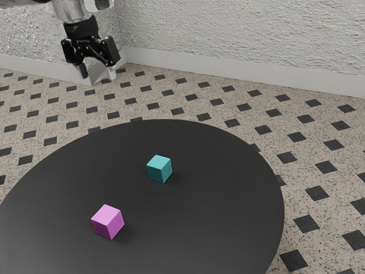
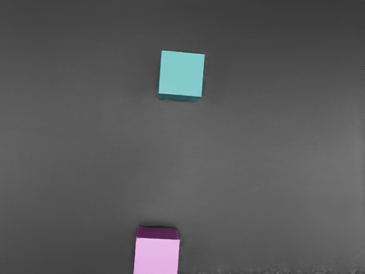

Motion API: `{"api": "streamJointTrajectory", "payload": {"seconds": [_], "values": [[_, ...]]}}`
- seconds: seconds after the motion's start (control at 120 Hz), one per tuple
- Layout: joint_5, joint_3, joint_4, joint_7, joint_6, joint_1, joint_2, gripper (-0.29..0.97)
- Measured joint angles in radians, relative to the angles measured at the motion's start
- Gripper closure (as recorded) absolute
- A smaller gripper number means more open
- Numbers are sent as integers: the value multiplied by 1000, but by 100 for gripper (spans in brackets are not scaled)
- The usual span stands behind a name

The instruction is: Pick up the blue block with one arm, and put the blue block on the pink block with one arm

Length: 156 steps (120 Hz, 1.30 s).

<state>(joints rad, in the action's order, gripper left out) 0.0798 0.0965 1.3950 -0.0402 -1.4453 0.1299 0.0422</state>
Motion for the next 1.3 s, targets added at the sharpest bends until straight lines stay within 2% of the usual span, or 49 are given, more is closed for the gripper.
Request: {"api": "streamJointTrajectory", "payload": {"seconds": [0.133,0.275,0.333,0.433,0.525,0.75,1.042,1.3], "values": [[-15,0,-2,1,-20,-7,75,0],[-37,6,5,2,-126,32,284,0],[-45,14,62,3,-199,29,331,0],[-71,42,150,12,-339,29,362,0],[-116,81,173,20,-443,28,397,0],[-150,141,248,26,-619,28,433,0],[-159,132,254,18,-755,28,505,0],[-166,114,239,12,-804,28,538,0]]}}
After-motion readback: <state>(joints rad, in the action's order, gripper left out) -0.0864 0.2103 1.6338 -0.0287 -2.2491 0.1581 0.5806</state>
